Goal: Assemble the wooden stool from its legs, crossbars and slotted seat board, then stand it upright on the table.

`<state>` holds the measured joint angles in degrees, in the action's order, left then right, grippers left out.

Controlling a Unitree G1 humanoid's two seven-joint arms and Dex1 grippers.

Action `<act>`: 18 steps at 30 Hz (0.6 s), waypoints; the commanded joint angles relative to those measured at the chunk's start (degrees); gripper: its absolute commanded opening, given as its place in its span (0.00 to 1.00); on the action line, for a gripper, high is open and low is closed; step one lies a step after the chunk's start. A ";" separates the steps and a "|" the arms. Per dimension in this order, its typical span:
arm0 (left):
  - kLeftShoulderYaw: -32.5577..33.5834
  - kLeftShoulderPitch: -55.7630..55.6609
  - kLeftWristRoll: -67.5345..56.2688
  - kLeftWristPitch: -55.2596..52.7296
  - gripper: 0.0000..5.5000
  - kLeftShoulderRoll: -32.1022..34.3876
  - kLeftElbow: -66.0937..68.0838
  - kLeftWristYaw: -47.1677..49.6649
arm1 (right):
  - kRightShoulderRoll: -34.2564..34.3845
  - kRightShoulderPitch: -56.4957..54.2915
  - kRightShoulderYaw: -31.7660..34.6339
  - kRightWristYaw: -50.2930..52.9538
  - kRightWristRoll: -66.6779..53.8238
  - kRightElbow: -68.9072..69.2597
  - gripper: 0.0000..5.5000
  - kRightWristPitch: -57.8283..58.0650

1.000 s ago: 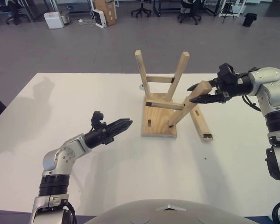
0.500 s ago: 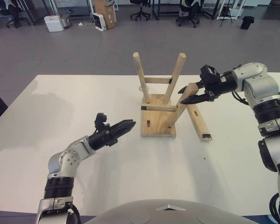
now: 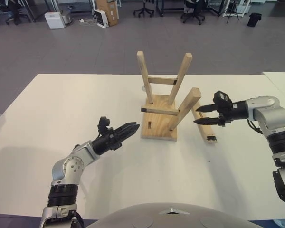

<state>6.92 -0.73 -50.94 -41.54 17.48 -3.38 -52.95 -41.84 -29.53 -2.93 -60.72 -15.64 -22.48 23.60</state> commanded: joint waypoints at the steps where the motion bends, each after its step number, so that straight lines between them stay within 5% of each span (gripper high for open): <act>1: -0.47 0.42 3.19 2.06 0.56 0.50 -0.19 2.05 | 9.27 8.67 8.02 23.17 1.51 7.08 0.61 4.21; 6: -0.80 0.47 4.95 3.30 0.56 0.47 -0.03 2.85 | 18.18 19.96 10.14 36.87 1.12 19.11 0.61 11.39; 11: -0.49 0.82 5.52 3.98 0.56 0.00 -0.32 4.06 | 19.61 27.69 7.13 41.89 5.18 23.58 0.61 13.17; 18: 0.89 -2.68 14.17 10.89 0.56 -0.07 0.20 14.06 | 20.79 33.51 8.05 42.96 5.00 26.28 0.38 11.65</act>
<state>6.32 -0.73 -38.23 -31.84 16.26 -3.09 -40.93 -21.53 2.88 3.88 -18.85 -10.83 5.13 34.79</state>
